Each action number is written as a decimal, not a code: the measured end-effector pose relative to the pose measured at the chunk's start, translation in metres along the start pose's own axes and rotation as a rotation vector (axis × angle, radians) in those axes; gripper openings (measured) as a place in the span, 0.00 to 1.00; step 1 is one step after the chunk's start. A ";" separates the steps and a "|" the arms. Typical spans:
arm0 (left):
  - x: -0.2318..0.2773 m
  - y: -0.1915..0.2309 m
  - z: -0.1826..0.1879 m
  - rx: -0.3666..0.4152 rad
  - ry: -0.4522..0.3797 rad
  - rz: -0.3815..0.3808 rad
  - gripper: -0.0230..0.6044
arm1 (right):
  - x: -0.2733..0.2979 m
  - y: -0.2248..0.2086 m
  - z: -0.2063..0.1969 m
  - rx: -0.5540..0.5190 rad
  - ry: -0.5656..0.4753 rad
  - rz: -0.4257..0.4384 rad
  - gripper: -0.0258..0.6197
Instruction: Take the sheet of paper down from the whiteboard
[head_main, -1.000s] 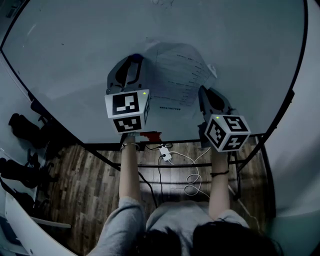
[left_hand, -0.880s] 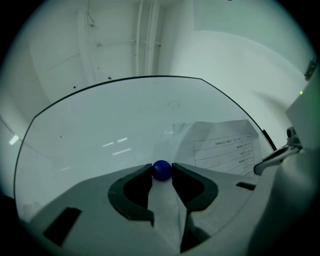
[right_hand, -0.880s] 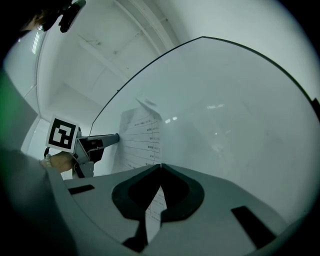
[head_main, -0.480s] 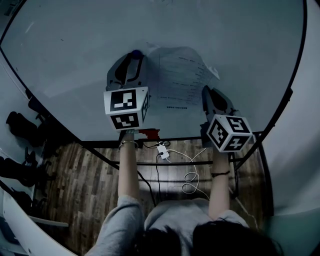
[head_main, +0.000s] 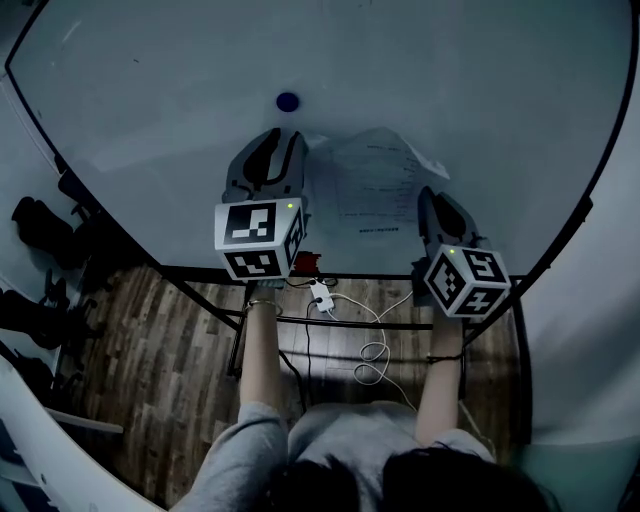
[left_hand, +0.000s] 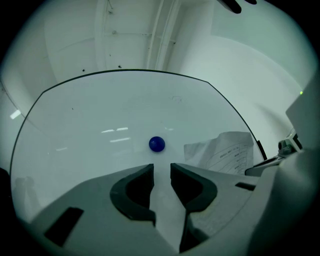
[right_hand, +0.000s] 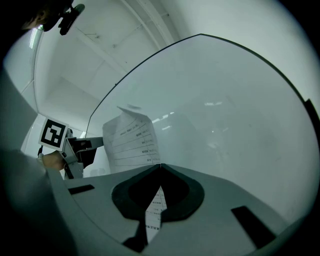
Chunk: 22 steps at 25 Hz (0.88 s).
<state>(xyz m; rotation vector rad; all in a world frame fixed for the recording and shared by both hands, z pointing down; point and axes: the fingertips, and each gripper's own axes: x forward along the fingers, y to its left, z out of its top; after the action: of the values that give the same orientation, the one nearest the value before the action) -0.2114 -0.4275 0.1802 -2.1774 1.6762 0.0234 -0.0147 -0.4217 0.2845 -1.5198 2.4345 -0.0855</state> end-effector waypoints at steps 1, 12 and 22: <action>-0.002 0.000 -0.004 -0.010 0.010 0.001 0.21 | 0.000 0.000 -0.002 0.001 0.007 0.004 0.04; -0.024 -0.010 -0.055 -0.149 0.150 -0.005 0.05 | -0.003 0.006 -0.009 -0.029 0.034 0.074 0.04; -0.060 -0.024 -0.094 -0.241 0.231 0.012 0.05 | -0.009 0.017 -0.013 -0.053 0.057 0.149 0.04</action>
<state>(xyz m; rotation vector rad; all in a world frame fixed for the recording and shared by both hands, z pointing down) -0.2272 -0.3967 0.2889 -2.4252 1.8987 -0.0245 -0.0290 -0.4075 0.2952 -1.3691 2.6056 -0.0349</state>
